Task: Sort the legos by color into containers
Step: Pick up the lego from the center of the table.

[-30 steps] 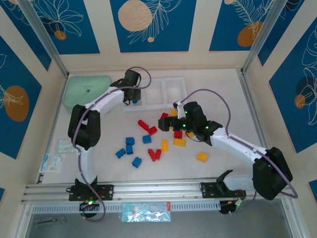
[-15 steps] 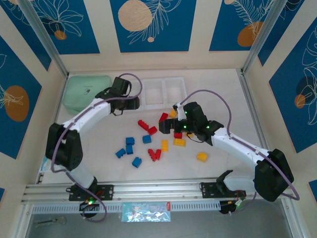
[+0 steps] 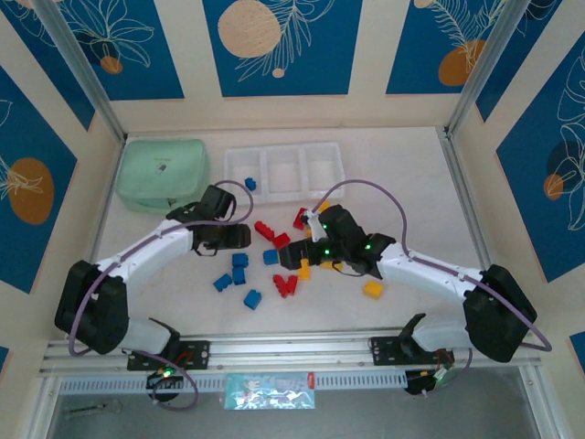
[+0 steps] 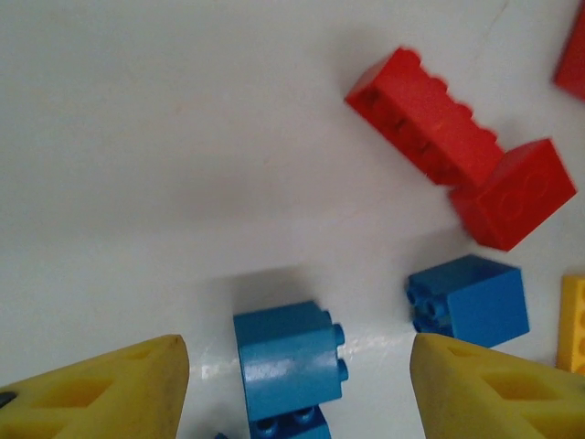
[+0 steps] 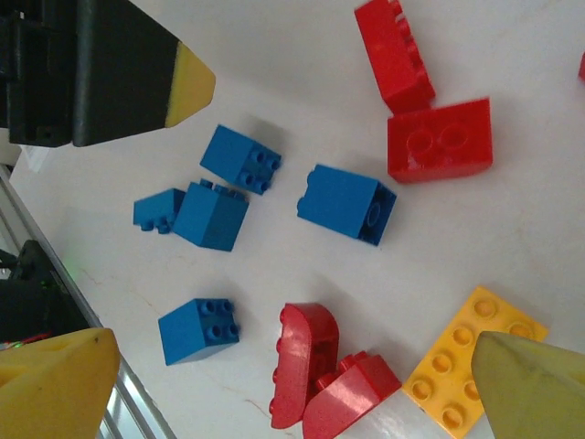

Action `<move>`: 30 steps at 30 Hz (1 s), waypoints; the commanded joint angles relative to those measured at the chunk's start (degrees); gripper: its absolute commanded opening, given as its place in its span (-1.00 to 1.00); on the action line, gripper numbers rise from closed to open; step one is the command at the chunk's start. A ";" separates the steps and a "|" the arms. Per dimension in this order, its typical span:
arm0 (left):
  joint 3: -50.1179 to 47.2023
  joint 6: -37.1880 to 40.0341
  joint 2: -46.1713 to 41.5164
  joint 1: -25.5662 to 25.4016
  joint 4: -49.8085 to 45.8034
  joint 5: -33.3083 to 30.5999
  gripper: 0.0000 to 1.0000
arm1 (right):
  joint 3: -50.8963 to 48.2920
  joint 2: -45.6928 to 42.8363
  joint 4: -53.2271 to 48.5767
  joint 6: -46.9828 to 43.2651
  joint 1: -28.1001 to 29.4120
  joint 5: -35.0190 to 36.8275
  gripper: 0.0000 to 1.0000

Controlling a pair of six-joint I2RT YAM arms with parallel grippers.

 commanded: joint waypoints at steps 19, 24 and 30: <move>-1.78 -1.58 9.84 -5.17 0.13 0.27 0.31 | -1.29 2.85 3.43 1.16 0.71 1.73 0.98; -1.65 -1.44 9.25 -5.17 -0.18 -1.40 0.15 | -0.91 2.69 3.42 1.07 0.62 1.54 0.98; -1.21 -0.97 8.08 -5.17 -1.31 -2.96 -0.03 | -0.79 2.05 3.07 0.96 0.21 1.71 0.98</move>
